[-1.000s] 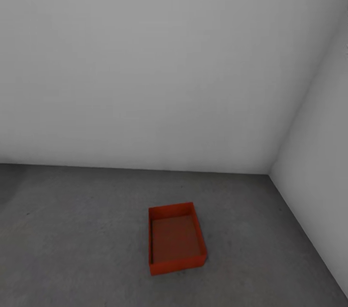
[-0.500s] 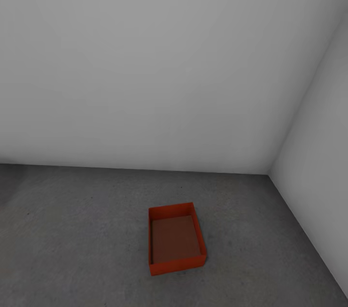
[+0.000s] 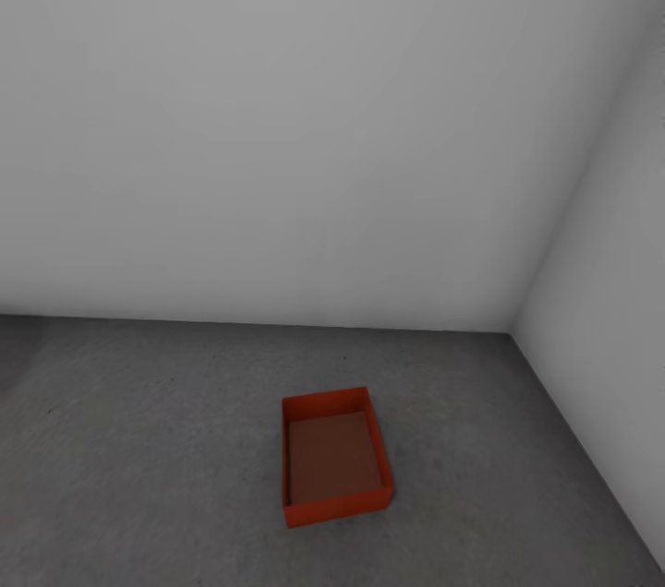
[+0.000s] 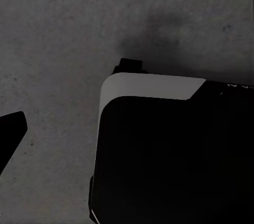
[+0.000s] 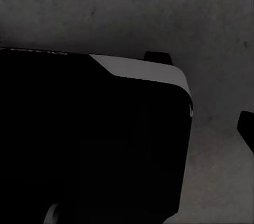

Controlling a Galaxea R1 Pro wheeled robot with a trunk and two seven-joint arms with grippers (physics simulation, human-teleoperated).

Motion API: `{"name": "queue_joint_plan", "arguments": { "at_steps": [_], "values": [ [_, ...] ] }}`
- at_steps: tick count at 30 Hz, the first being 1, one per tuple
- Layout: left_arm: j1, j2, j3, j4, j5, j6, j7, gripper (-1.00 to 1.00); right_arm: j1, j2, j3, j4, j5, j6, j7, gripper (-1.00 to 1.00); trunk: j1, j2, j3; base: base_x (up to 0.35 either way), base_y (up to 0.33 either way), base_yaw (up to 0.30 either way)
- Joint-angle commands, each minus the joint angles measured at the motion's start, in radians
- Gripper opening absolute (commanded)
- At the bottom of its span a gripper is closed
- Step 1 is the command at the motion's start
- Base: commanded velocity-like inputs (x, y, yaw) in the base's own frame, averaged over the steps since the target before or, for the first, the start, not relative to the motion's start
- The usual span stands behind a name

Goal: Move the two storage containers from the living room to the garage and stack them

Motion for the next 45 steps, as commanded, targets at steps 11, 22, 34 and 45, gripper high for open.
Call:
{"name": "queue_joint_plan", "arguments": {
  "at_steps": [11, 22, 34, 45],
  "values": [
    [0.0, 0.0, -0.003, 0.0, 0.009, -0.001, 0.002, 1.0, -0.001, 0.002, 0.008, 0.003, -0.011, -0.005, -0.001, 1.0, 0.0, -0.001, -0.001, 0.0, 0.0, -0.227],
    [0.0, 0.001, -0.003, 0.0, 0.01, -0.001, 0.002, 1.0, -0.001, 0.002, 0.008, 0.003, -0.011, -0.005, -0.001, 1.0, 0.0, -0.001, -0.001, 0.0, 0.0, -0.246],
    [0.0, 0.001, -0.003, 0.0, 0.011, -0.001, 0.002, 1.0, -0.001, 0.002, 0.008, 0.003, -0.011, -0.005, -0.001, 1.0, 0.0, -0.001, -0.001, 0.0, 0.0, -0.246],
    [0.0, 0.0, -0.003, 0.0, 0.009, -0.001, 0.002, 1.0, -0.001, 0.002, 0.008, 0.003, -0.011, -0.005, -0.001, 1.0, 0.0, -0.001, 0.0, 0.0, 0.0, -0.246]
  ]
}}
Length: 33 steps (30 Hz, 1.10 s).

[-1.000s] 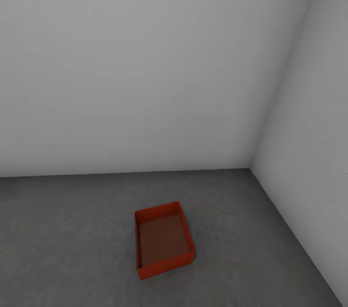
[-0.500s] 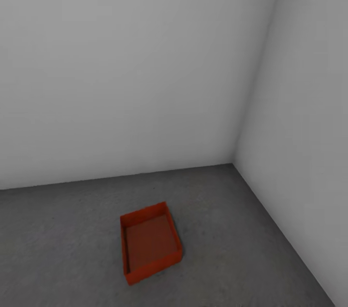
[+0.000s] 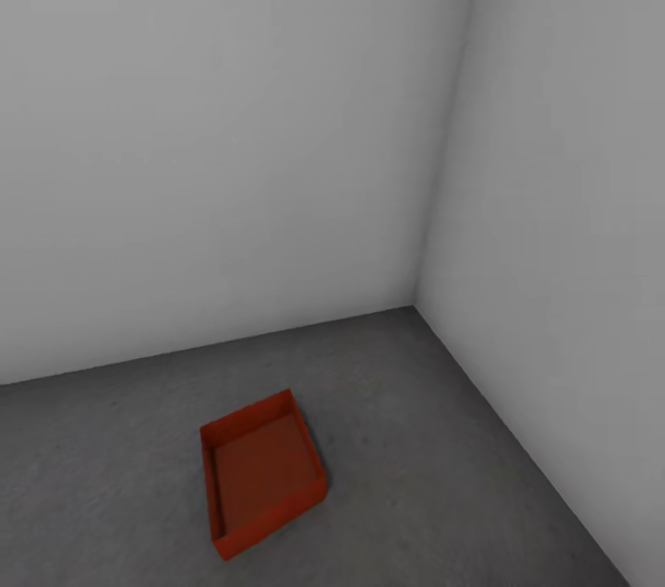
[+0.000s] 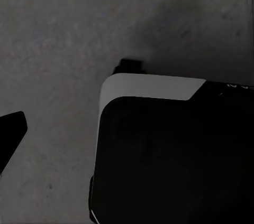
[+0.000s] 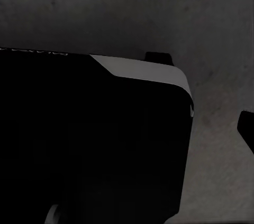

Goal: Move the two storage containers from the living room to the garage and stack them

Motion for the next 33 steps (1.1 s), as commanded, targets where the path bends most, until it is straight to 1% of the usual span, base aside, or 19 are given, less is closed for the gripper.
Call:
{"name": "queue_joint_plan", "arguments": {
  "at_steps": [1, 4, 11, 33],
  "values": [
    [0.0, 0.0, -0.003, 0.0, 0.009, -0.001, 0.002, 1.0, -0.001, 0.001, 0.008, 0.003, -0.01, -0.005, -0.001, 1.0, 0.0, -0.001, -0.001, 0.0, 0.0, -0.23],
    [0.0, 0.0, -0.003, 0.0, 0.009, -0.001, 0.002, 1.0, -0.001, 0.001, 0.008, 0.003, -0.01, -0.005, -0.001, 1.0, 0.0, -0.001, 0.0, 0.0, 0.0, -0.109],
    [0.0, 0.0, -0.003, 0.0, 0.009, -0.001, 0.002, 1.0, -0.001, 0.001, 0.008, 0.003, -0.01, -0.006, 0.001, 1.0, 0.0, -0.001, 0.002, 0.0, 0.0, -0.015],
    [0.0, 0.0, -0.003, 0.0, 0.01, -0.001, 0.002, 1.0, -0.001, 0.001, 0.008, 0.003, -0.01, -0.006, 0.002, 1.0, 0.0, -0.001, 0.035, 0.0, 0.0, 0.0]
  ]
}}
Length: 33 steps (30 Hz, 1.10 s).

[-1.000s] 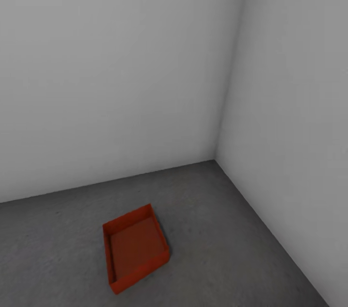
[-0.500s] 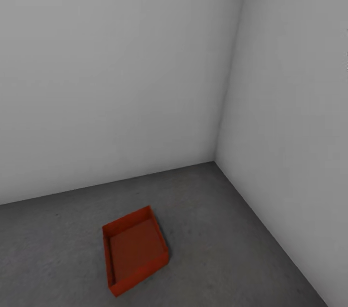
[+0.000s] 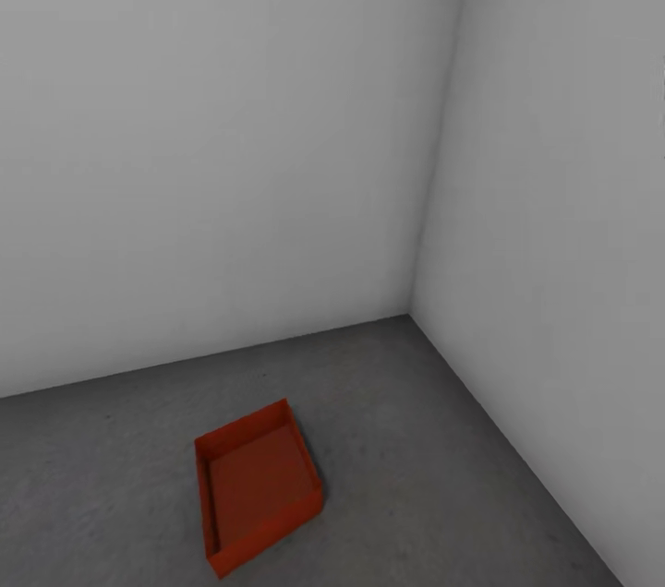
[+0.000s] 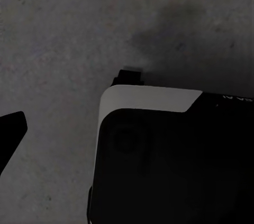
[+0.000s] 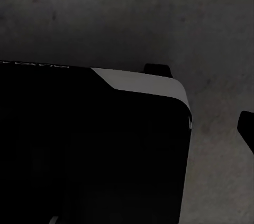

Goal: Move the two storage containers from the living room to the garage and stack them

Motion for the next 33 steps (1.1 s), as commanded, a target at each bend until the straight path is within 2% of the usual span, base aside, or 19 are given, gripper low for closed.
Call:
{"name": "queue_joint_plan", "arguments": {
  "at_steps": [1, 24, 33],
  "values": [
    [0.0, 0.0, -0.003, 0.0, 0.009, -0.001, 0.002, 1.0, -0.001, 0.001, 0.008, 0.002, -0.01, -0.005, -0.001, 1.0, 0.0, -0.001, 0.001, 0.0, 0.0, 0.0],
    [0.0, -0.001, -0.003, 0.0, 0.009, -0.001, 0.002, 1.0, -0.001, 0.001, 0.008, 0.002, -0.01, -0.005, -0.001, 1.0, 0.0, -0.001, 0.034, 0.0, 0.0, 0.0],
    [0.0, -0.001, -0.003, 0.0, 0.008, -0.001, 0.002, 1.0, -0.001, 0.0, 0.008, 0.002, -0.011, -0.004, -0.001, 1.0, 0.0, -0.001, 0.036, 0.0, 0.0, -0.055]
  ]
}}
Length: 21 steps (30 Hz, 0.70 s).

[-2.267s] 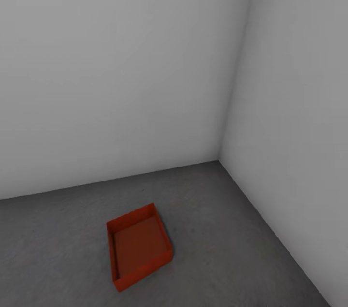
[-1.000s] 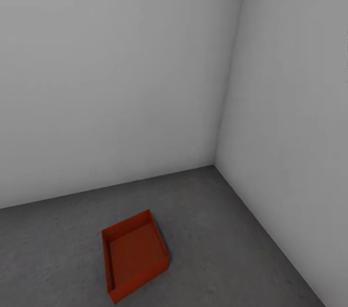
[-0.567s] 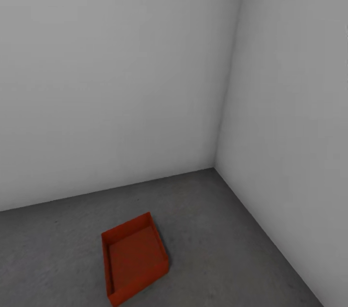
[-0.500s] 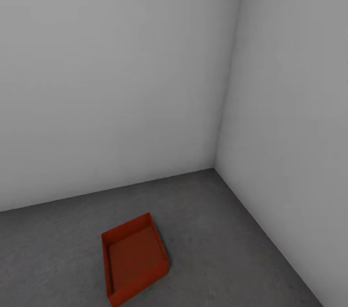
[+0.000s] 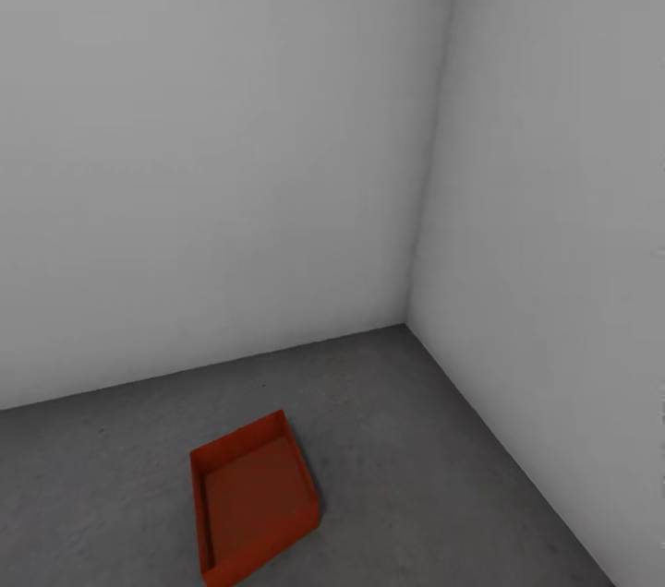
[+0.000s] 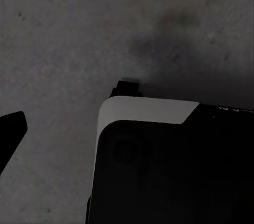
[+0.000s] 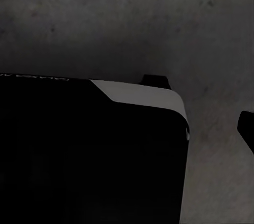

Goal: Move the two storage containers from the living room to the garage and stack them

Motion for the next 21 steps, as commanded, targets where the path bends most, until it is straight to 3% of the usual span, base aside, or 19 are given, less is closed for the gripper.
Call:
{"name": "queue_joint_plan", "arguments": {
  "at_steps": [1, 21],
  "values": [
    [0.0, 0.0, -0.003, 0.0, 0.009, -0.001, 0.002, 1.0, -0.001, 0.001, 0.008, 0.003, -0.01, -0.005, -0.001, 1.0, 0.0, -0.001, -0.001, 0.0, 0.0, -0.205],
    [0.0, 0.001, -0.003, 0.001, 0.011, 0.001, 0.001, 1.0, -0.001, 0.0, 0.008, 0.003, -0.011, -0.006, -0.001, 1.0, 0.0, -0.001, -0.001, 0.0, 0.0, -0.244]
  ]
}}
